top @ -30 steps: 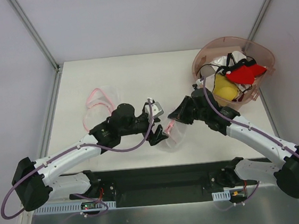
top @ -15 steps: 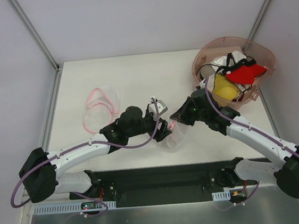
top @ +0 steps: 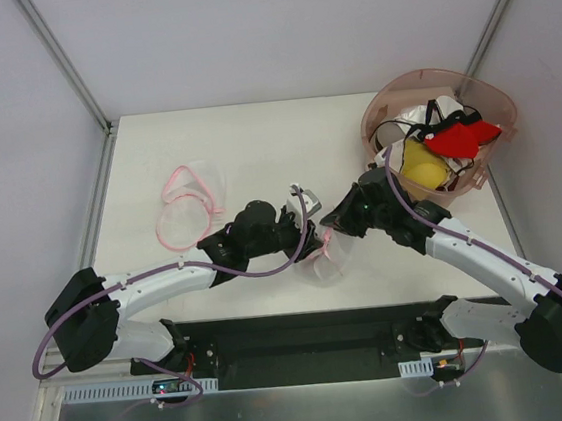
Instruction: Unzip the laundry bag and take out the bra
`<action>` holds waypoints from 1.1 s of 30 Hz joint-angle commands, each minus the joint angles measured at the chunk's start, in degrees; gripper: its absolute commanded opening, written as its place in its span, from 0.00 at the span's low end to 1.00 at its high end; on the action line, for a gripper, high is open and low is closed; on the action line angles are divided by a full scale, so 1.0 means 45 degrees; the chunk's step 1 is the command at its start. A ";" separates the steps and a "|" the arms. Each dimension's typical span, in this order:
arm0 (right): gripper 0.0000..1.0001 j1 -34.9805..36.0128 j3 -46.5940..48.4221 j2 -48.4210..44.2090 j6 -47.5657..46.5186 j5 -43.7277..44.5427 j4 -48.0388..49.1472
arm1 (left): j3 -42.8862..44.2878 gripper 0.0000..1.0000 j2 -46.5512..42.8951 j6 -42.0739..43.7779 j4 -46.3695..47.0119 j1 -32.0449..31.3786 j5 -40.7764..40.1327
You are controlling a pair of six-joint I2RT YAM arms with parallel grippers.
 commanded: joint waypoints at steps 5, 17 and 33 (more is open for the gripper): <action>0.01 0.0071 0.0356 -0.0299 0.0287 0.0149 0.0099 | 0.0694 0.79 0.0067 -0.0301 0.0087 -0.0151 -0.0276; 0.01 0.0032 0.0395 -0.0396 0.0463 -0.0300 0.0314 | 0.0421 0.60 0.0399 0.0147 -0.0090 -0.0229 -0.1623; 0.01 -0.0260 0.0082 -0.0592 0.0991 -0.1062 0.0880 | 0.0011 0.40 0.0380 0.0753 -0.0031 -0.0268 -0.2442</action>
